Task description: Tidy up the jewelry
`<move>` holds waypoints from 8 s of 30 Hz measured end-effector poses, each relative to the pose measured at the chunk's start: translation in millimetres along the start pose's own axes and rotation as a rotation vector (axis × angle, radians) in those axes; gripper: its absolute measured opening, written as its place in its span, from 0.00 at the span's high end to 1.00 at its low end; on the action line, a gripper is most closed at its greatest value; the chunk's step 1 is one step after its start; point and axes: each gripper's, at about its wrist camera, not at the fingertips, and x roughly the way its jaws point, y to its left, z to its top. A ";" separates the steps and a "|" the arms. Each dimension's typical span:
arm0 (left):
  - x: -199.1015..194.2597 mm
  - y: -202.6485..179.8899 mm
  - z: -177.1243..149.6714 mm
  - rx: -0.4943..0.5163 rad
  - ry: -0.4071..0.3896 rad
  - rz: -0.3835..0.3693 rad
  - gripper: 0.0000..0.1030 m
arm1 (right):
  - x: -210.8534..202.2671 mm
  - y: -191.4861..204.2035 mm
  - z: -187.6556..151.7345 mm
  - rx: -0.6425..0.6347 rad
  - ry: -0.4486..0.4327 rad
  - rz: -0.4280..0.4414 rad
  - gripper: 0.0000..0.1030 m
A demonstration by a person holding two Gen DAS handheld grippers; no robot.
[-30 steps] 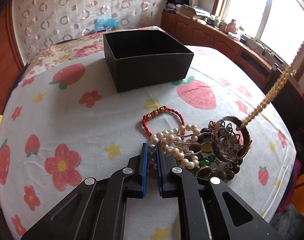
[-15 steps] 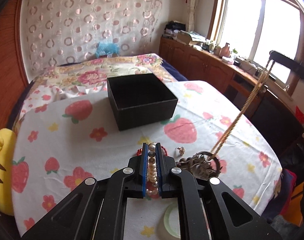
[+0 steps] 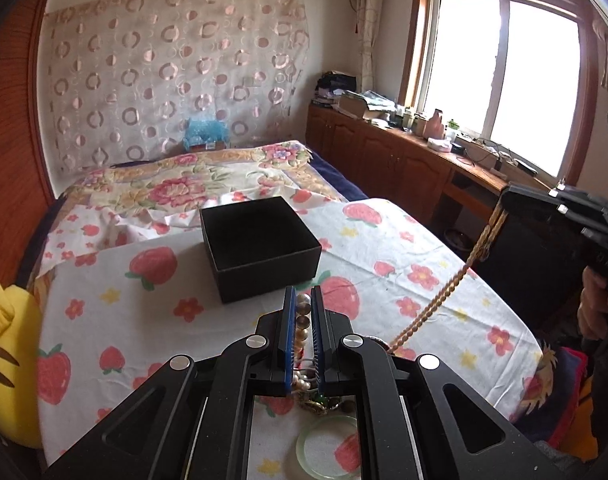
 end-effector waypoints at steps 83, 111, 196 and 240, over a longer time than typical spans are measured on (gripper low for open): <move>41.0 9.4 -40.2 -0.041 0.111 -0.002 0.77 | 47.3 7.4 101.9 -0.032 -0.072 0.034 0.95; 50.1 2.6 -38.8 -0.006 0.126 0.013 0.68 | 69.6 -29.1 83.1 0.024 -0.014 -0.036 0.95; 22.1 33.1 32.4 0.026 0.067 0.069 0.94 | 115.6 -24.7 106.5 0.042 -0.084 0.131 0.95; 86.5 68.5 72.3 -0.032 0.067 0.062 0.85 | 174.3 -18.4 52.9 0.035 0.108 0.166 0.76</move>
